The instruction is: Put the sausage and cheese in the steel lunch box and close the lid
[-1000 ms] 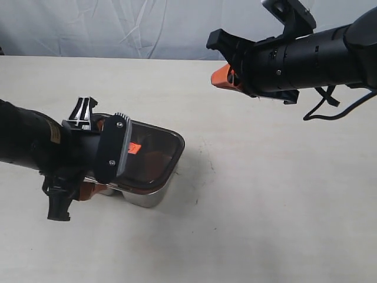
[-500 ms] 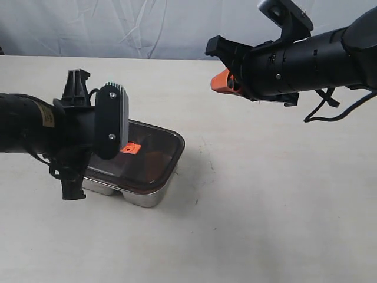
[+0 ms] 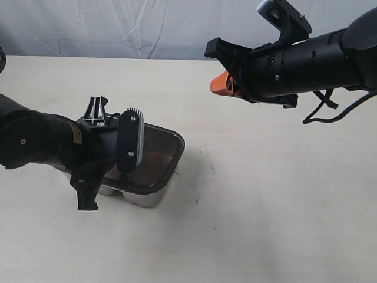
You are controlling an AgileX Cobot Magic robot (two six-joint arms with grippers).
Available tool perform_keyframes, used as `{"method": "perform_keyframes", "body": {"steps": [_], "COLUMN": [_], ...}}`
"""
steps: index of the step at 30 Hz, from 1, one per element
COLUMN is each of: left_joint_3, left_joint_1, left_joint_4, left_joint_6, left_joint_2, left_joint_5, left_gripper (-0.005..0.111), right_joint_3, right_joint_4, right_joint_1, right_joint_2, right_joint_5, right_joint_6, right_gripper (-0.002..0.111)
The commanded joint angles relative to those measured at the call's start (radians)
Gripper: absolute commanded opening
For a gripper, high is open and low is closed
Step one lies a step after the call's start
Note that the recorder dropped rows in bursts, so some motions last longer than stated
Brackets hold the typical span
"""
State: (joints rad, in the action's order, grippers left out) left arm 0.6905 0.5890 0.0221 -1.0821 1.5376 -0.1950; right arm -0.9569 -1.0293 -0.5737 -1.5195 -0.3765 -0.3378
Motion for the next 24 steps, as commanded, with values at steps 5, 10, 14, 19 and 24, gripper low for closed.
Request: {"method": "perform_keyframes", "body": {"steps": [5,10,14,19,24], "left_joint_3": [0.002,0.002,0.002,0.002,0.002], "left_joint_1": [-0.020,-0.152,-0.236,-0.258,-0.258], "left_joint_4": [0.016,0.016,0.025,0.039,0.053], "left_joint_6": [0.022,0.105,0.112,0.114,0.114], "left_joint_2": [-0.055,-0.105,-0.111,-0.111,-0.089], "left_joint_5": [0.040,0.036,0.041,0.043,0.018], "left_gripper": [0.000,0.000,0.000,0.000,0.000], "right_joint_3": [-0.004,-0.015,-0.077,-0.117,-0.118], "right_joint_4": [0.000,-0.030,-0.028,0.002,0.011], "right_joint_1": [0.000,-0.116,-0.196,-0.261,-0.264], "right_joint_2": [-0.045,-0.164,-0.225,-0.253,-0.287], "right_joint_5": [-0.055,0.008,0.015,0.024,0.047], "right_joint_6": [-0.003,-0.012,-0.020,-0.029,-0.029], "right_gripper": [-0.001,-0.001,-0.001,-0.001,-0.001]}}
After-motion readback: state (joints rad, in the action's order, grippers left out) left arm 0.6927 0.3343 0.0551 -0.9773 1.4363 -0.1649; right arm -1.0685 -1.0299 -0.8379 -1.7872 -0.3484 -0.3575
